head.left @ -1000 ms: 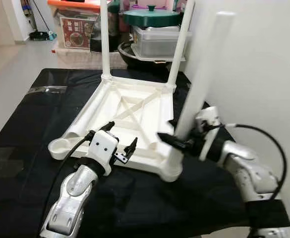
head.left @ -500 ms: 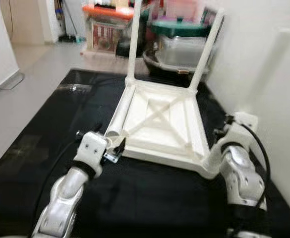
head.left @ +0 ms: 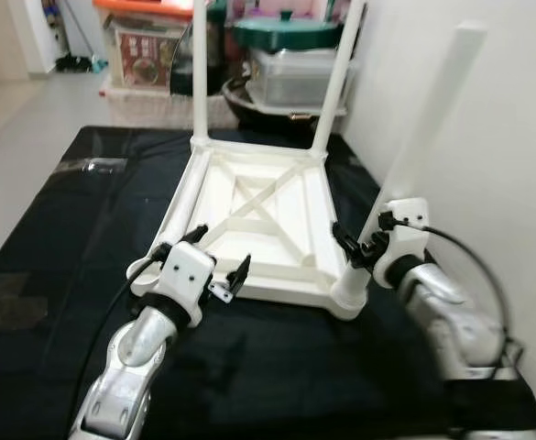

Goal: Building children table

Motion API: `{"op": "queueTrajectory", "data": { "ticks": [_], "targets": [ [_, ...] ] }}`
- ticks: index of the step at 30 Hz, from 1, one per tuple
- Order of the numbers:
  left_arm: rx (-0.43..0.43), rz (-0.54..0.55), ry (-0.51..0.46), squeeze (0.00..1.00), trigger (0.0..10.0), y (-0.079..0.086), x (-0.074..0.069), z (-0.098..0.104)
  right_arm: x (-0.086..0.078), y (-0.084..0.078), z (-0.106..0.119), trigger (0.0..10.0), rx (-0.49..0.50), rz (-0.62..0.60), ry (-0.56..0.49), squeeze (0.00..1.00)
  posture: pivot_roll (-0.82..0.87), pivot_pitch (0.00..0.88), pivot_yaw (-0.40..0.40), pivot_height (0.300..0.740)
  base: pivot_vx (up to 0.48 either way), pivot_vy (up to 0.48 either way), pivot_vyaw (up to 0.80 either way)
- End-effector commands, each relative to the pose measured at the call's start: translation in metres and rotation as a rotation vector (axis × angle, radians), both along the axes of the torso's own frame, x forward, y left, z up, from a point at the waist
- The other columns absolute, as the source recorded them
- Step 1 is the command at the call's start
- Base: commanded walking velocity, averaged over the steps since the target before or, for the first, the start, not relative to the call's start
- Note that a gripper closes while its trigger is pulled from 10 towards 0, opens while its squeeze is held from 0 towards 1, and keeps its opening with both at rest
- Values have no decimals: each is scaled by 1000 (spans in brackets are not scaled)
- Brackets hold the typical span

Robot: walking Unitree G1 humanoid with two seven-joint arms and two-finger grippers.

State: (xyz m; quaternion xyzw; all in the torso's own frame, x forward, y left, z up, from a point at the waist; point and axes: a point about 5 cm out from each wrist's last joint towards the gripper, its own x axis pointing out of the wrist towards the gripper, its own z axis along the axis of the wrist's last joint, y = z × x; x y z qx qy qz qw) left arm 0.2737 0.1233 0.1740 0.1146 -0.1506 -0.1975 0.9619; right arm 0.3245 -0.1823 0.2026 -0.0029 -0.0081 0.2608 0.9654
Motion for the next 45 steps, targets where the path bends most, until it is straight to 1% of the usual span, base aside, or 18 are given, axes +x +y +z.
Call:
{"op": "queueTrajectory", "data": {
  "ticks": [1, 4, 5, 6, 7, 8, 13, 17, 25, 26, 27, 30, 31, 36, 37, 38, 40, 45],
  "targets": [
    [7, -9, 4, 0, 10000, -3, 1, -1, -4, 14, -5, 10000, 6, 178, 2, 0, 81, 0, -125, 740, 0, 0, 0],
    [6, -15, -4, 0, 10000, -6, 1, 1, -7, 21, -17, 10000, -45, 290, 37, 0, 95, 0, -133, 740, 0, 0, 0],
    [8, -12, -5, 0, 10000, -5, 0, 1, -7, 26, -21, 4314, -32, 312, 58, 0, 108, 0, -148, 740, 0, 0, 0],
    [8, -12, -5, 0, 10000, -5, 0, 1, -7, 26, -21, 4314, -32, 312, 58, 0, 108, 0, -148, 740, 0, 0, 0],
    [10, -5, -4, 0, 10000, -3, -1, 0, -4, 30, -25, 1216, -17, 323, 76, 0, 108, 0, -148, 740, 0, 0, 0],
    [9, 3, -5, 0, 10000, -1, -2, 1, 4, 33, -30, 0, -3, 263, 103, 0, 119, 0, -154, 740, 0, 0, 0],
    [13, 15, 0, 0, 10000, 3, -5, -2, 20, 30, -44, 0, -3, 33, 155, 0, 121, 0, -151, 740, 0, 0, 0],
    [13, 10, 6, 0, 10000, 2, -5, -3, 20, -33, -74, 0, -1, -836, 381, 0, 99, 0, -134, 740, 0, 0, 0],
    [12, -4, 4, 0, 10000, -1, -4, -1, -22, -38, -81, 0, -38, -1073, 381, 0, 91, 0, -126, 740, 0, 0, 0],
    [9, -7, 5, 0, 10000, -1, -4, -1, -26, -23, -75, 0, -45, -1013, 371, 0, 83, 0, -122, 740, 0, 0, 0],
    [9, -12, 7, 0, 10000, -2, -3, -2, -22, -7, -59, 10000, -33, -897, 276, 0, 68, 0, -110, 740, 0, 0, 0],
    [9, -16, 8, 0, 10000, -2, -3, -2, -19, 4, -48, 10000, -26, -812, 211, 0, 68, 0, -110, 740, 0, 0, 0],
    [10, -21, 10, 0, 10000, -3, -2, -4, -14, 11, -34, 10000, 60, -725, 129, 1000, 60, 0, -112, 740, 0, 0, 0],
    [0, -25, 3, 0, 10000, -5, 2, -1, 3, 20, 5, 10000, 178, -449, -42, 839, 46, 0, -100, 740, 0, 0, 0],
    [-3, -27, 5, 0, 10000, -6, 3, -2, 8, 24, 12, 10000, 146, -260, -83, 0, 33, 0, -85, 740, 0, 0, 0],
    [-3, -27, 5, 0, 10000, -6, 3, -2, 8, 24, 12, 10000, 146, -260, -83, 0, 33, 0, -85, 740, 0, 0, 0],
    [6, -46, 5, 0, 10000, -11, 4, -3, 5, 26, 5, 10000, 70, 143, -34, 0, 56, 0, -110, 740, 0, 0, 0],
    [0, -22, -9, 0, 10000, -6, 6, 2, -1, 33, -7, 10000, 21, 298, 17, 0, 61, 0, -111, 740, 0, 0, 0]
  ]
}}
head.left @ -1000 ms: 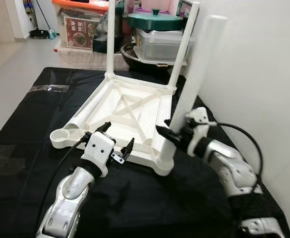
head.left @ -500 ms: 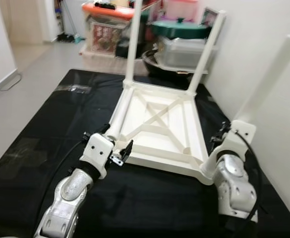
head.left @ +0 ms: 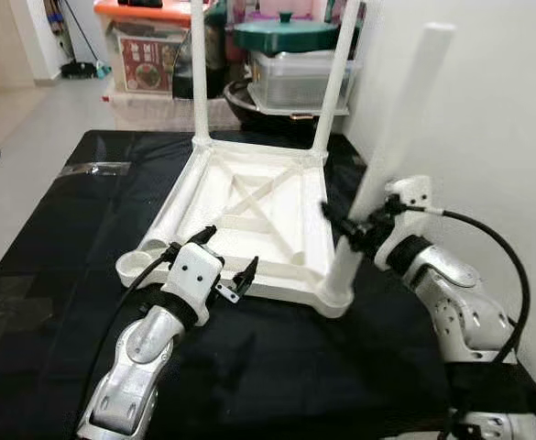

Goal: Building children table

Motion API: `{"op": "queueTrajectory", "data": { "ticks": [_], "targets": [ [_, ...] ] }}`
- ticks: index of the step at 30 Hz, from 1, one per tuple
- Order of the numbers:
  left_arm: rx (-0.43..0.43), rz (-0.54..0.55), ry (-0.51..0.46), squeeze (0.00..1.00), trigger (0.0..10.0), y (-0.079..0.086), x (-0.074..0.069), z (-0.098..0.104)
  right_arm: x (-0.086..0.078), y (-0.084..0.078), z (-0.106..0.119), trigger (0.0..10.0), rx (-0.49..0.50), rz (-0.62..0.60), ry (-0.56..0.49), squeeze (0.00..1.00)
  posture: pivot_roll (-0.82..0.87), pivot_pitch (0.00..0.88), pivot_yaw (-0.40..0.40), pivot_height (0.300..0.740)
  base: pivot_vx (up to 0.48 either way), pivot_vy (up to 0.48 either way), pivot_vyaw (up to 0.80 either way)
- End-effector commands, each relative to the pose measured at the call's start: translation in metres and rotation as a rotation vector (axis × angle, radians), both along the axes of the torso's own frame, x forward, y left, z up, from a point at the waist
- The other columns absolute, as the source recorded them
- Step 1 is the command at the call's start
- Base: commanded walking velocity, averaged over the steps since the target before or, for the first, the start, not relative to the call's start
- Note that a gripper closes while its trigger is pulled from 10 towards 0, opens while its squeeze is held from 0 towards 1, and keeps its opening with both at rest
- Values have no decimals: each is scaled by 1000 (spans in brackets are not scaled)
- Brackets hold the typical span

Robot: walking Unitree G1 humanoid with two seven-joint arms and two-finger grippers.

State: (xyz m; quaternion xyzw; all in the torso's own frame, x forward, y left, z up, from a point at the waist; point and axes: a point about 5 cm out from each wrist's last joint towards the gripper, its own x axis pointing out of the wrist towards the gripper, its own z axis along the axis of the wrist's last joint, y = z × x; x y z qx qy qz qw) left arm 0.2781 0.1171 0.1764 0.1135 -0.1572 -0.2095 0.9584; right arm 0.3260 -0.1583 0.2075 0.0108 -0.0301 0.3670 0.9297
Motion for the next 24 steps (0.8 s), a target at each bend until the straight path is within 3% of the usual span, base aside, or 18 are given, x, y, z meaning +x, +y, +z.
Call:
{"op": "queueTrajectory", "data": {
  "ticks": [1, 2, 3, 5, 6, 7, 9, 10, 11, 12, 13, 15, 16, 17, 19, 22, 23, 24],
  "targets": [
    [5, 11, 1, 0, 10000, 2, 2, -1, -5, 14, -16, 10000, -48, 125, 53, 0, 71, 0, -121, 740, 0, 0, 0],
    [5, 11, 1, 0, 10000, 2, 2, -1, -5, 14, -16, 10000, -48, 125, 53, 0, 71, 0, -121, 740, 0, 0, 0],
    [8, 17, 3, 0, 10000, 3, 1, -3, -4, 21, -21, 9137, -63, 140, 56, 0, 73, 0, -126, 740, 0, 0, 0],
    [10, 21, 4, 0, 10000, 4, 0, -4, -3, 26, -24, 9137, -71, 147, 58, 0, 73, 0, -126, 740, 0, 0, 0],
    [6, 27, 6, 0, 10000, 3, -1, -5, 7, 31, -32, 0, -57, 56, 72, 0, 82, 0, -138, 740, 0, 0, 0],
    [3, 27, 6, 0, 10000, 2, -3, -5, 14, 29, -36, 0, -76, -26, 79, 0, 91, 0, -141, 740, 0, 0, 0],
    [2, 26, 5, 0, 10000, 1, -3, -5, 18, 27, -39, 0, -92, -79, 83, 0, 91, 0, -141, 740, 0, 0, 0],
    [1, 26, 6, 0, 10000, 1, -5, -5, 28, 16, -48, 0, -130, -262, 141, 0, 94, 0, -145, 740, 0, 0, 0],
    [1, 26, 6, 0, 10000, 1, -5, -5, 28, 16, -48, 0, -130, -262, 141, 0, 94, 0, -145, 740, 0, 0, 0],
    [5, 30, 10, 0, 10000, 3, -6, -6, 35, -25, -67, 0, -125, -744, 304, 0, 91, 0, -149, 740, 0, 0, 0],
    [5, 30, 10, 0, 10000, 3, -6, -6, 35, -25, -67, 0, -125, -744, 304, 0, 91, 0, -149, 740, 0, 0, 0],
    [9, 35, 12, 0, 10000, 6, -6, -7, 16, -66, -88, 0, -105, -1177, 455, 0, 92, 0, -143, 740, 0, 0, 0],
    [9, 37, 11, 0, 10000, 6, -6, -6, 5, -77, -94, 0, -111, -1290, 478, 0, 92, 0, -143, 740, 0, 0, 0],
    [9, 37, 11, 0, 10000, 6, -6, -6, 5, -77, -94, 0, -111, -1290, 478, 0, 92, 0, -143, 740, 0, 0, 0],
    [11, 30, 14, 0, 10000, 6, -6, -7, -13, -78, -96, 0, -111, -1344, 489, 0, 84, 0, -135, 740, 0, 0, 0],
    [11, 22, 17, 0, 10000, 5, -5, -8, -17, -68, -95, 0, -111, -1299, 498, 0, 55, 0, -112, 740, 0, 0, 0],
    [11, 9, 19, 0, 10000, 2, -4, -8, -18, -54, -89, 10000, -103, -1207, 475, 0, 46, 0, -103, 740, 0, 0, 0],
    [10, -6, 17, 0, 10000, -1, -4, -7, -16, -39, -71, 10000, -34, -1099, 388, 0, 46, 0, -101, 740, 0, 0, 0]
  ]
}}
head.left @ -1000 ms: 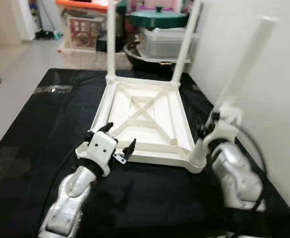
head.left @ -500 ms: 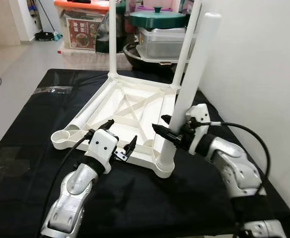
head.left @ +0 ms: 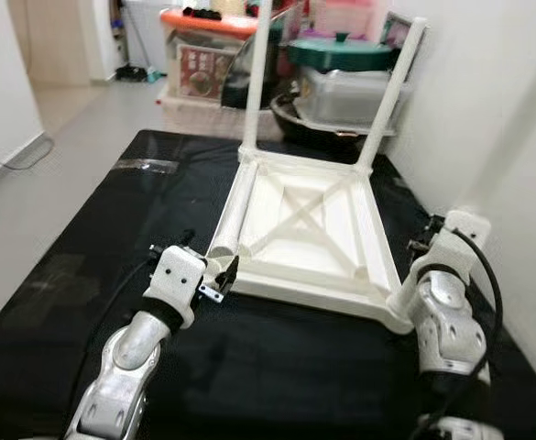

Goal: Building children table

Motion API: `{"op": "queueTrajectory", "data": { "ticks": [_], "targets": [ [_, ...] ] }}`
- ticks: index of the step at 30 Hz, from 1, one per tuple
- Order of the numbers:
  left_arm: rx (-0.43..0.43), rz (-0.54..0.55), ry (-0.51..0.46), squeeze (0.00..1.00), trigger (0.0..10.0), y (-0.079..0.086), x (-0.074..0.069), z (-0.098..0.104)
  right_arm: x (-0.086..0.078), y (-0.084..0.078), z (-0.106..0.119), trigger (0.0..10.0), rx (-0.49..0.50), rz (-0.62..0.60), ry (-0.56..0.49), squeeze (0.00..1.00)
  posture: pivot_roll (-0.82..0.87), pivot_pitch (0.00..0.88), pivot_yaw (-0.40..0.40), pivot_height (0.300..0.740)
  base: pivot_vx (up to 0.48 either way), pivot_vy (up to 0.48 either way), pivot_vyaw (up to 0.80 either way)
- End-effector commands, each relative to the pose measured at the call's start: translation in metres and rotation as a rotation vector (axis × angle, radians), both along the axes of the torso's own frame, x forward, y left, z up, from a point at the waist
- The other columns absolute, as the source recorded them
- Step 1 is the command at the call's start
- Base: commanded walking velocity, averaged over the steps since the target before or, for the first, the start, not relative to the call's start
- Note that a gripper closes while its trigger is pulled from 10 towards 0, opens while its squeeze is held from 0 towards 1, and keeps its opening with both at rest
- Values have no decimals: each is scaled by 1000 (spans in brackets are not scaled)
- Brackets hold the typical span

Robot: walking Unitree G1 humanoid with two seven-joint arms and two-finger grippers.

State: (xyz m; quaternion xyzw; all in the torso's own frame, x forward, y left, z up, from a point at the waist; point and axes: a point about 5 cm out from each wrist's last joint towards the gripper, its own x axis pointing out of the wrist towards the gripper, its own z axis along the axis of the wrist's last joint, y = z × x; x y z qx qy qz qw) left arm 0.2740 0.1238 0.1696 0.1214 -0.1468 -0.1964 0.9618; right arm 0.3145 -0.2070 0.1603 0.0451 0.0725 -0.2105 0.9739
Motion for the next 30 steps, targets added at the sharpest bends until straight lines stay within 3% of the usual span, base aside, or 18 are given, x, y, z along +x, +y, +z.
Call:
{"op": "queueTrajectory", "data": {
  "ticks": [1, 2, 4, 6, 7, 10, 15, 16, 17, 18, 19, 22, 23, 26, 27, 28, 29, 30],
  "targets": [
    [-10, -47, 1, 0, 10000, -10, 1, 1, -2, 23, -6, 10000, 40, 185, 26, 925, 49, 0, -98, 740, 0, 0, 0],
    [-10, -47, 1, 0, 10000, -10, 1, 1, -2, 23, -6, 10000, 40, 185, 26, 925, 49, 0, -98, 740, 0, 0, 0],
    [-10, -50, 1, 0, 10000, -10, 1, 1, 8, 31, 21, 10000, 90, 310, -154, 1000, 43, 0, -99, 740, 0, 0, 0],
    [-7, -47, 1, 0, 10000, -9, 2, 0, 15, 29, 29, 10000, 114, 368, -188, 1000, 43, 0, -99, 740, 0, 0, 0],
    [-6, -42, 0, 0, 10000, -7, 3, 1, 23, 30, 39, 10000, 152, 460, -231, 0, 49, 0, -104, 740, 0, 0, 0],
    [-4, -32, -1, 0, 10000, -5, 4, 0, 29, 33, 70, 10000, 70, 763, -419, 0, 49, 0, -105, 740, 0, 0, 0],
    [-3, -32, 1, 0, 10000, -5, 4, -1, 25, 38, 73, 10000, 83, 882, -412, 0, 50, 0, -108, 740, 0, 0, 0],
    [-4, -34, -1, 0, 10000, -7, 4, 0, 20, 45, 69, 10000, 87, 1013, -388, 0, 61, 0, -112, 740, 0, 0, 0],
    [-6, -36, -5, 0, 10000, -9, 3, 1, 11, 57, 59, 7137, 78, 1174, -341, 0, 78, 0, -126, 740, 0, 0, 0],
    [-6, -36, -5, 0, 10000, -9, 3, 1, 11, 57, 59, 7137, 78, 1174, -341, 0, 78, 0, -126, 740, 0, 0, 0],
    [-5, -31, -9, 0, 10000, -9, 2, 3, -3, 74, 41, 7333, 74, 1362, -269, 0, 96, 0, -145, 740, 0, 0, 0],
    [-2, -26, -9, 0, 10000, -8, 1, 2, -5, 78, 36, 7333, 74, 1404, -251, 0, 96, 0, -145, 740, 0, 0, 0],
    [-2, -15, -8, 0, 10000, -6, 1, 2, -6, 82, 32, 9176, 75, 1422, -242, 0, 99, 0, -146, 740, 0, 0, 0],
    [0, -6, -1, 0, 10000, -2, -2, 0, -7, 90, 25, 9412, 83, 1443, -226, 0, 102, 0, -140, 740, 0, 0, 0],
    [2, -6, 4, 0, 10000, -2, -3, -2, -6, 93, 21, 8235, 86, 1447, -224, 0, 99, 0, -138, 740, 0, 0, 0],
    [4, -8, 7, 0, 10000, -2, -4, -3, -4, 93, 19, 5490, 93, 1431, -231, 0, 95, 0, -135, 740, 0, 0, 0],
    [4, -8, 7, 0, 10000, -2, -4, -3, -4, 93, 19, 5490, 93, 1431, -231, 0, 95, 0, -135, 740, 0, 0, 0],
    [3, -10, 7, 0, 10000, -2, -3, -3, 2, 92, 17, 0, 99, 1368, -226, 0, 85, 0, -125, 740, 0, 0, 0]
  ]
}}
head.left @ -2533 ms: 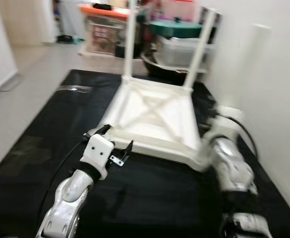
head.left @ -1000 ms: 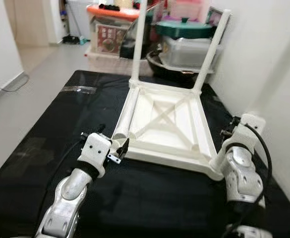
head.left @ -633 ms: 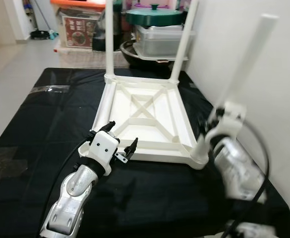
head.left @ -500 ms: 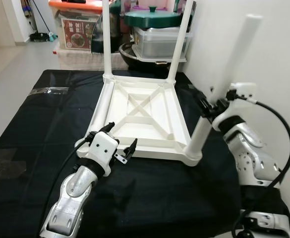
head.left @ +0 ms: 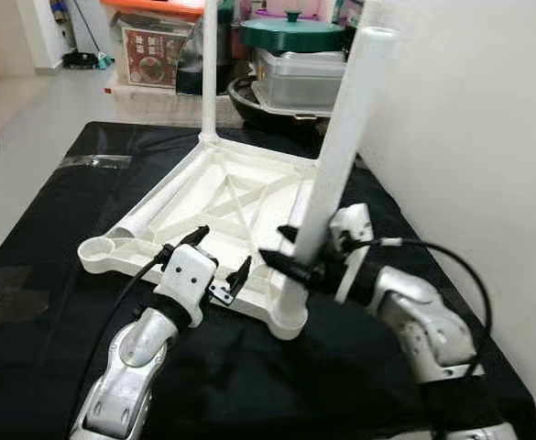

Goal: Building children table

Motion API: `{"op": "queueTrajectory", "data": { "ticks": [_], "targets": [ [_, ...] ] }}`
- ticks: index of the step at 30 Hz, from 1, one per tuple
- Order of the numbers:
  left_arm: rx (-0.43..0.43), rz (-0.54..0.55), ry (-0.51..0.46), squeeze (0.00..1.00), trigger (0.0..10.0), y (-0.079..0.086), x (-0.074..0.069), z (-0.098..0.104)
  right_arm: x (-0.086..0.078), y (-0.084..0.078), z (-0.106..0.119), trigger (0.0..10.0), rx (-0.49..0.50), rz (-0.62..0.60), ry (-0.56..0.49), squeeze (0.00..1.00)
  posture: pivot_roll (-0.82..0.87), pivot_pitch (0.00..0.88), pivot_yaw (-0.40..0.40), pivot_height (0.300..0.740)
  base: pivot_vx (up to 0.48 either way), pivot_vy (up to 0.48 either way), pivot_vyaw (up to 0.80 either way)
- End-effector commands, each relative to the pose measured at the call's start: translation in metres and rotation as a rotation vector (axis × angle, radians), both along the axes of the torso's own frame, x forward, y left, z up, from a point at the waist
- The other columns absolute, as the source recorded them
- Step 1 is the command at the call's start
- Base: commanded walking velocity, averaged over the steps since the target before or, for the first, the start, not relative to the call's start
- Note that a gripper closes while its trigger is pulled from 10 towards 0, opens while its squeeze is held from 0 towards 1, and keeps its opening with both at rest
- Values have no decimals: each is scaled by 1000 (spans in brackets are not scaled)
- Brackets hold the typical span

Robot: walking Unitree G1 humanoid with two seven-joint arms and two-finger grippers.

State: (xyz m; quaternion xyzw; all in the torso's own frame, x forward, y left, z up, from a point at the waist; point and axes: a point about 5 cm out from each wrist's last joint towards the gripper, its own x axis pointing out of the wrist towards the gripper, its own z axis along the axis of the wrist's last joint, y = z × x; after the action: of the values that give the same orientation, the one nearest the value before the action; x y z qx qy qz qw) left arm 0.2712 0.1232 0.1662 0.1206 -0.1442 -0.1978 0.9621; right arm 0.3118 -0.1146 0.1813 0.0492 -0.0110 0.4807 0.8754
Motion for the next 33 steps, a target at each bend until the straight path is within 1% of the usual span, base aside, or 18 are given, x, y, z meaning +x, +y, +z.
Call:
{"op": "queueTrajectory", "data": {
  "ticks": [1, 2, 4, 5, 7, 8, 11, 14, 15, 17, 18, 21, 22, 23, 24, 27, 29, 33],
  "targets": [
    [4, -8, 1, 0, 10000, -1, 0, 0, 5, 0, -4, 0, 7, -46, 14, 0, 85, 0, -125, 740, 0, 0, 0],
    [2, -11, -2, 0, 10000, -2, 1, 2, 12, -4, -7, 0, 1, -136, 29, 0, 85, 0, -125, 740, 0, 0, 0],
    [4, -23, -11, 0, 10000, -5, 3, 5, 38, -41, -24, 0, -112, -725, 169, 0, 85, 0, -125, 740, 0, 0, 0],
    [4, -23, -11, 0, 10000, -5, 3, 5, 38, -41, -24, 0, -112, -725, 169, 0, 85, 0, -125, 740, 0, 0, 0],
    [5, -20, -9, 0, 10000, -4, 3, 4, 36, -75, -40, 0, -149, -1097, 319, 0, 78, 0, -131, 740, 0, 0, 0],
    [5, -20, -9, 0, 10000, -4, 3, 4, 36, -75, -40, 0, -149, -1097, 319, 0, 78, 0, -131, 740, 0, 0, 0],
    [0, -9, -7, 0, 10000, -2, 2, 4, 8, -102, -56, 0, -232, -1418, 402, 0, 74, 0, -121, 740, 0, 0, 0],
    [0, -9, -4, 0, 10000, -3, 1, 2, -3, -96, -57, 0, -251, -1434, 395, 0, 67, 0, -118, 740, 0, 0, 0],
    [0, -19, 4, 0, 10000, -5, 0, -1, -3, -65, -56, 10000, -229, -1224, 424, 0, 52, 0, -108, 740, 0, 0, 0],
    [-1, -24, 5, 0, 10000, -6, 1, -1, 1, -46, -45, 10000, -173, -1087, 352, 0, 44, 0, -103, 740, 0, 0, 0],
    [-2, -34, 1, 0, 10000, -9, 4, 0, 5, -28, -27, 10000, -71, -909, 248, 1000, 53, 0, -105, 740, 0, 0, 0],
    [-2, -44, -10, 0, 10000, -11, 5, 5, 8, -20, -15, 10000, -3, -773, 231, 1000, 53, 0, -105, 740, 0, 0, 0],
    [-2, -42, -15, 0, 10000, -9, 7, 6, 6, -11, -2, 10000, 1, -590, 172, 416, 58, 0, -112, 740, 0, 0, 0],
    [2, -36, -17, 0, 10000, -7, 7, 6, 0, -6, 10, 10000, -2, -462, 119, 0, 57, 0, -113, 740, 0, 0, 0],
    [2, -36, -17, 0, 10000, -7, 7, 6, 0, -6, 10, 10000, -2, -462, 119, 0, 57, 0, -113, 740, 0, 0, 0],
    [4, -16, -17, 0, 10000, -1, 9, 6, -14, -1, 45, 10000, 1, -155, -53, 0, 60, 0, -115, 740, 0, 0, 0],
    [5, -16, -15, 0, 10000, -3, 8, 3, -19, 1, 45, 10000, -59, -23, -97, 0, 62, 0, -117, 740, 0, 0, 0],
    [3, -18, -17, 0, 10000, -5, 8, 3, -11, 11, 28, 10000, -129, 31, -80, 0, 77, 0, -129, 740, 0, 0, 0]
  ]
}}
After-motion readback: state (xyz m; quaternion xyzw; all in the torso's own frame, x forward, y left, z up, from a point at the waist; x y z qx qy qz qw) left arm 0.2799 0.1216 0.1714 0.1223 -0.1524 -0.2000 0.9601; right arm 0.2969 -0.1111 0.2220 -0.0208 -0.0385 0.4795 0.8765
